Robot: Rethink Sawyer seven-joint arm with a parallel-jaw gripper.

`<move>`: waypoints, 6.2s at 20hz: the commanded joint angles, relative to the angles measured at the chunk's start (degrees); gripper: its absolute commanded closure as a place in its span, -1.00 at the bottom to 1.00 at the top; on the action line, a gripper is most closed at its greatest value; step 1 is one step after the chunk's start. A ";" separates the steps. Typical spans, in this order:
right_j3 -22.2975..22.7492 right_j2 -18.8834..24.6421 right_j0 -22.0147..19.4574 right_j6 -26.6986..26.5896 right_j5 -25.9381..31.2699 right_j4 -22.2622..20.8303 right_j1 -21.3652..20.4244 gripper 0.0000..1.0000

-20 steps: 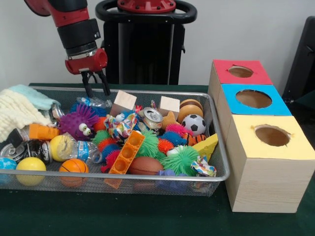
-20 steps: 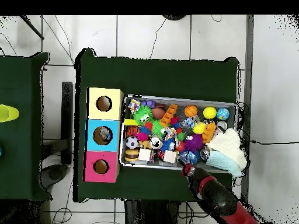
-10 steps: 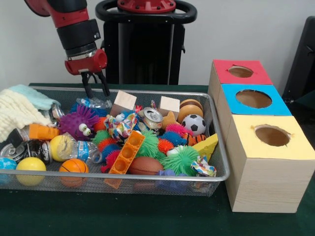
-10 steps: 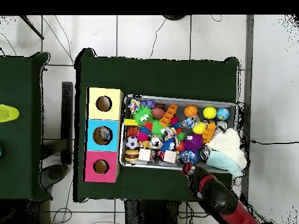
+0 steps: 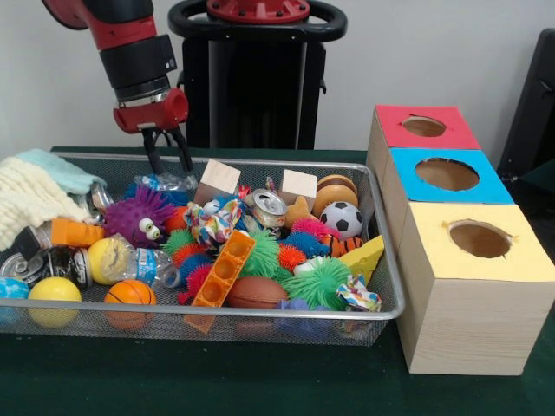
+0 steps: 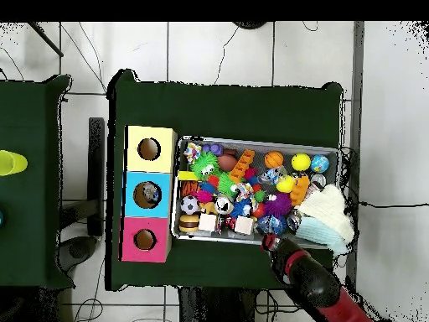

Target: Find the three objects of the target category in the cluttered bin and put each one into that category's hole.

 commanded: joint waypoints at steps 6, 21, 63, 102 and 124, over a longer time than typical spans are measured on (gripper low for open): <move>-14.04 -3.65 1.96 1.32 20.10 0.59 -3.00 -1.00; -17.29 -2.09 0.09 0.90 31.04 -1.03 0.27 -1.00; -17.54 11.37 -9.27 -4.00 38.80 -2.77 -1.09 -1.00; -24.76 31.63 -19.13 -34.92 60.77 -23.13 11.92 -1.00; -28.92 33.87 -21.75 -44.30 59.68 -25.41 15.50 -1.00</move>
